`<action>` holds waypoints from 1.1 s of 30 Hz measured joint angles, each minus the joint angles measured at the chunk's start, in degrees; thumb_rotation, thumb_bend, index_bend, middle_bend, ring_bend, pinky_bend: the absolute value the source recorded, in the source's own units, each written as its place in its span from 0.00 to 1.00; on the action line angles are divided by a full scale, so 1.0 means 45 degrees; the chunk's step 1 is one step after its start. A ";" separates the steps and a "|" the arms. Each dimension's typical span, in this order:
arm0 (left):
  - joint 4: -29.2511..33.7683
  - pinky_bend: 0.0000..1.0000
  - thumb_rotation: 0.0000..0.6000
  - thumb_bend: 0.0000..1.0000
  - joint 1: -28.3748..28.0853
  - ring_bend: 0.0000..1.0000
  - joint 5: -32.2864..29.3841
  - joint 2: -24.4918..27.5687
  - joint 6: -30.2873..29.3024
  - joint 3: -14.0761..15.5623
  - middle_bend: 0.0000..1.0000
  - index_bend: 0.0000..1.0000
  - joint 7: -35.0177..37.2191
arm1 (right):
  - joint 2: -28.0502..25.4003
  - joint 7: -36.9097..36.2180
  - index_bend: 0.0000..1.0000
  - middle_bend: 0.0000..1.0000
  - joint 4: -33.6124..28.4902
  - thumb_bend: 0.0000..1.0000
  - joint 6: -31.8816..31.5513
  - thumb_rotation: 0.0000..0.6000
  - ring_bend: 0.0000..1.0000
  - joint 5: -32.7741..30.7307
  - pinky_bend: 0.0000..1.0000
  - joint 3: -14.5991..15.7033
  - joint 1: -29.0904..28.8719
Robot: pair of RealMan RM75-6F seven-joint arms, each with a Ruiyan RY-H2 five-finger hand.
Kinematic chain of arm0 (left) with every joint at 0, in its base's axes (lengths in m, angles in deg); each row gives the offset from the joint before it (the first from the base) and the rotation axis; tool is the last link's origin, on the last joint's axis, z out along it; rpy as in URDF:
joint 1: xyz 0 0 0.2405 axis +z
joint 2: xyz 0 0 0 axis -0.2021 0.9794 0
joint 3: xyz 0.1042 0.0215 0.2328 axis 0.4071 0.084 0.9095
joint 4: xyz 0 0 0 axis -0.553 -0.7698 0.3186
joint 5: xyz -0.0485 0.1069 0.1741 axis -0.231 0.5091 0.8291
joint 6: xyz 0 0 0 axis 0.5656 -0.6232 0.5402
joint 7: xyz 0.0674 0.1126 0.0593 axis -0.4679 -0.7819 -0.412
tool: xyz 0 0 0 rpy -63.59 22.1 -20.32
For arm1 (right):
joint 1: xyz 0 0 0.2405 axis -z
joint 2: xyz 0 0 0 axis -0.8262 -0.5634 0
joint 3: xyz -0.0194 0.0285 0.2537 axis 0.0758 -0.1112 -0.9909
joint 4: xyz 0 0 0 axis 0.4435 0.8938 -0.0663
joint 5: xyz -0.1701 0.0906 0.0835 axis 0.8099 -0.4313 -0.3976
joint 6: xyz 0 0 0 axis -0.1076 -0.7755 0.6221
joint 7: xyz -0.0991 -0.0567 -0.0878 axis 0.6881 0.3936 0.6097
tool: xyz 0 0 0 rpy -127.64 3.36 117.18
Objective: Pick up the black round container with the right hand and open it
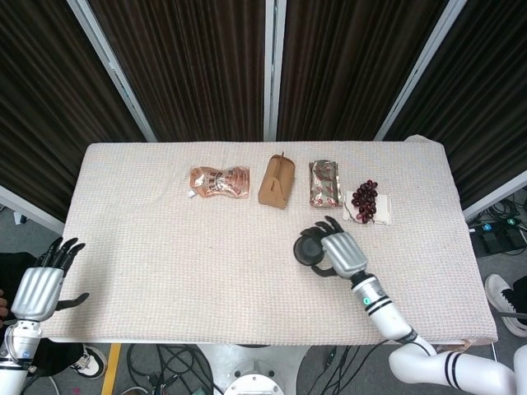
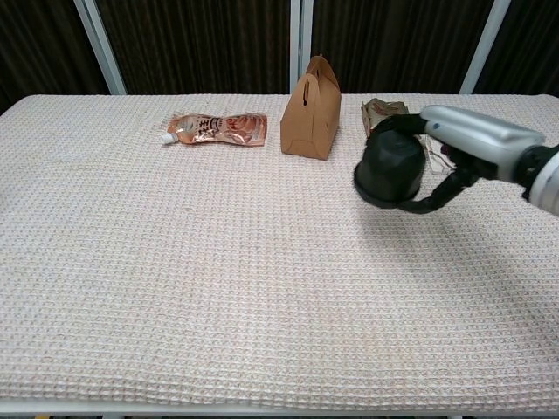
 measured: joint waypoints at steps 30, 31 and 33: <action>0.0095 0.22 1.00 0.02 -0.0247 0.00 0.0172 -0.0252 0.0171 0.0039 0.07 0.13 -0.0355 | 0.0763 -0.2578 0.39 0.47 0.3570 0.19 -0.0108 1.00 0.12 0.1035 0.00 0.1054 0.1085; 0.0103 0.22 1.00 0.02 -0.0242 0.00 0.0170 -0.0242 0.0168 0.0043 0.07 0.13 -0.0369 | 0.0790 -0.2563 0.39 0.47 0.3582 0.18 -0.0038 1.00 0.12 0.0990 0.00 0.1027 0.1063; 0.0124 0.22 1.00 0.02 -0.0235 0.00 0.0157 -0.0223 0.0159 0.0043 0.07 0.13 -0.0379 | 0.0811 -0.2552 0.36 0.45 0.3588 0.14 0.0050 1.00 0.11 0.0955 0.00 0.1004 0.1036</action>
